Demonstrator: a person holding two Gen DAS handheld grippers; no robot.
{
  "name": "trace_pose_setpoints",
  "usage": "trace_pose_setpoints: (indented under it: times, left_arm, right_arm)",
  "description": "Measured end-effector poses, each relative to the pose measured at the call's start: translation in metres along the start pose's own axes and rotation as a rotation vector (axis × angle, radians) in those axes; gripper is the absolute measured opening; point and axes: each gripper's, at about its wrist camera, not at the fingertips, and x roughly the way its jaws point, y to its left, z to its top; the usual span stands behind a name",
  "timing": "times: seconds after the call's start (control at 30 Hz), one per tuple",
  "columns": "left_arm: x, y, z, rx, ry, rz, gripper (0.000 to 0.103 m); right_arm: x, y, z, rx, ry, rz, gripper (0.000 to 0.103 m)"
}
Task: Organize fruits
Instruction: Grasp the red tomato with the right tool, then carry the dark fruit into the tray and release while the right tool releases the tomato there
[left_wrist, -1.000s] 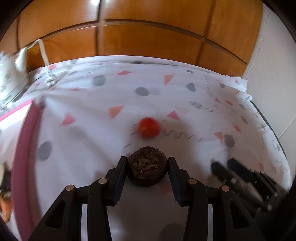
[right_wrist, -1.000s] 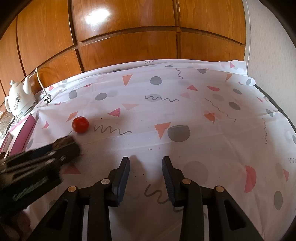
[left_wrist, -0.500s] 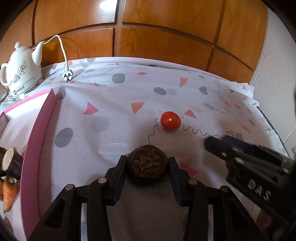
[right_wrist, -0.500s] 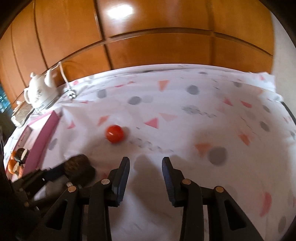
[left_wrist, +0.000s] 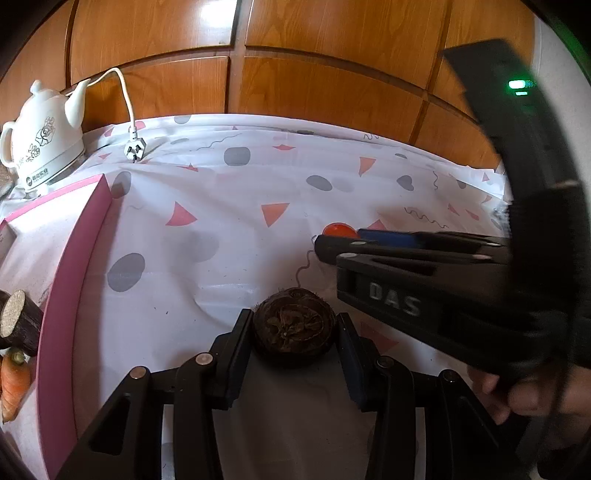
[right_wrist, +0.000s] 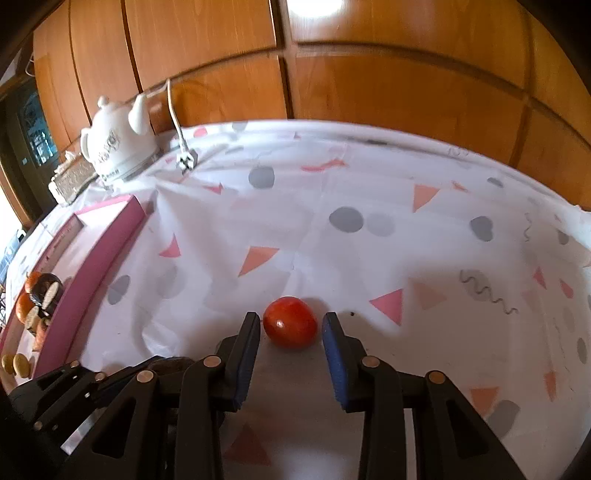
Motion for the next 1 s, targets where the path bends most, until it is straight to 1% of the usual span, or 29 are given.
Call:
trace_pose_setpoints:
  times: [0.07,0.13,0.27,0.4,0.5,0.57,0.63,0.77,0.8,0.87,1.0]
  left_arm:
    - [0.000,0.000,0.000,0.000,-0.001,0.000,0.045]
    - [0.000,0.000,0.000,0.001,-0.002,0.001,0.045]
    - [0.000,0.000,0.000,0.000,-0.002,0.000,0.045]
    - [0.000,0.000,0.000,0.004,-0.001,0.004,0.045]
    - [0.000,-0.001,0.001,0.009,0.000,0.009,0.045]
    - [-0.001,-0.001,0.000,0.012,0.000,0.011,0.044]
    - [0.000,-0.002,0.001,0.014,0.001,0.014,0.044]
    - [0.000,-0.004,0.001,0.026,0.003,0.027,0.044]
    - [0.000,-0.004,0.001,0.028,0.003,0.030,0.044]
    - [0.000,-0.005,0.002,0.033,0.005,0.037,0.044]
    - [-0.001,-0.006,0.001,0.039,0.005,0.044,0.044]
  right_arm:
    - [0.005,-0.001,0.001,0.002,0.013,0.012,0.030]
    - [0.003,-0.001,0.001,0.002,0.006,0.005,0.029]
    - [-0.008,-0.009,-0.003,0.035,-0.020,-0.056,0.028]
    - [-0.028,-0.024,-0.023,0.105,-0.012,-0.132,0.029]
    - [-0.040,-0.033,-0.041,0.152,0.001,-0.173,0.029]
    - [-0.048,-0.037,-0.054,0.179,-0.007,-0.195,0.029]
    - [-0.057,-0.036,-0.063,0.197,-0.017,-0.224,0.029]
    - [-0.064,-0.029,-0.075,0.226,-0.041,-0.251,0.029]
    - [-0.064,-0.027,-0.076,0.227,-0.047,-0.256,0.029]
    - [-0.063,-0.021,-0.080,0.202,-0.063,-0.295,0.029]
    - [-0.063,-0.023,-0.080,0.217,-0.074,-0.283,0.029]
